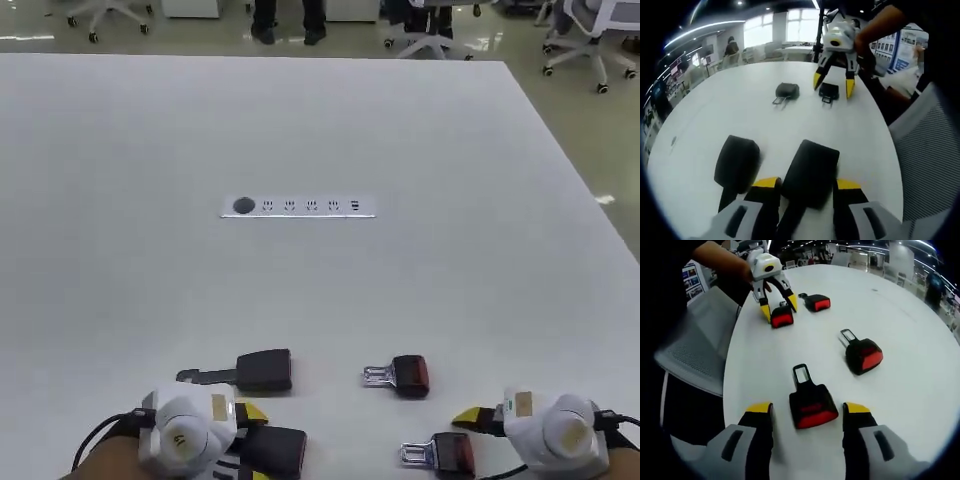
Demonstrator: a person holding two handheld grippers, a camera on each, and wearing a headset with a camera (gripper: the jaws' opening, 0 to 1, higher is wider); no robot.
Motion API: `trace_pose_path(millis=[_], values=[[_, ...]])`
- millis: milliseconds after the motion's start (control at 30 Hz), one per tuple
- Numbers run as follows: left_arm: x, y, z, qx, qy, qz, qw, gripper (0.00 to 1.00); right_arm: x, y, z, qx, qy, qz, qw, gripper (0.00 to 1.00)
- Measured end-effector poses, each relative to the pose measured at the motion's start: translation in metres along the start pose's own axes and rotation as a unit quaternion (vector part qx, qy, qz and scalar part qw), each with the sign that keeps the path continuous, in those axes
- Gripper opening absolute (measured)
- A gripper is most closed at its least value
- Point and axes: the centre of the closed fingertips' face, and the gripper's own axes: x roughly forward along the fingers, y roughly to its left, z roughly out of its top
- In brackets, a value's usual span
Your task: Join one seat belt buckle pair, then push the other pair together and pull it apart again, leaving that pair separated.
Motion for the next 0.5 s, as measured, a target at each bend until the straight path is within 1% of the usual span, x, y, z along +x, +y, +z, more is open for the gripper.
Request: trace_pose_path(millis=[67, 133, 167, 200, 233, 267, 300, 367, 400, 500], values=[[0.0, 0.001, -0.001, 0.009, 0.004, 0.003, 0.9999, 0.39, -0.001, 0.002, 0.0, -0.004, 0.003, 0.004, 1.0, 0.5], [0.0, 0.0, -0.001, 0.009, 0.005, 0.0, 0.9999, 0.39, -0.001, 0.0, -0.001, -0.008, 0.007, 0.001, 0.9999, 0.46], [0.0, 0.0, -0.001, 0.003, 0.005, -0.001, 1.0, 0.39, -0.002, 0.001, 0.001, -0.008, 0.007, 0.0, 0.9999, 0.45], [0.0, 0.0, -0.001, 0.004, 0.005, 0.0, 1.0, 0.39, -0.002, 0.001, 0.001, -0.008, 0.009, -0.001, 0.9999, 0.45], [0.001, -0.001, -0.001, 0.013, 0.01, 0.0, 0.9999, 0.38, -0.002, 0.0, 0.001, -0.012, 0.012, -0.004, 0.9998, 0.44], [0.001, -0.001, -0.001, 0.013, 0.011, -0.001, 0.9999, 0.38, -0.002, -0.001, 0.001, -0.017, 0.014, -0.006, 0.9997, 0.43], [0.001, -0.001, 0.0, 0.012, 0.011, -0.001, 0.9999, 0.38, -0.002, -0.003, -0.002, -0.024, 0.018, -0.01, 0.9995, 0.4], [0.001, 0.0, 0.0, 0.003, 0.009, -0.002, 1.0, 0.37, -0.003, -0.011, -0.005, -0.055, 0.035, -0.027, 0.9975, 0.34], [0.001, 0.001, -0.001, -0.002, 0.008, -0.002, 1.0, 0.37, -0.003, -0.008, -0.004, -0.05, 0.035, -0.016, 0.998, 0.34], [0.001, 0.001, 0.001, -0.016, 0.007, 0.0, 0.9998, 0.36, -0.002, -0.01, -0.004, -0.05, 0.044, -0.013, 0.9977, 0.33]])
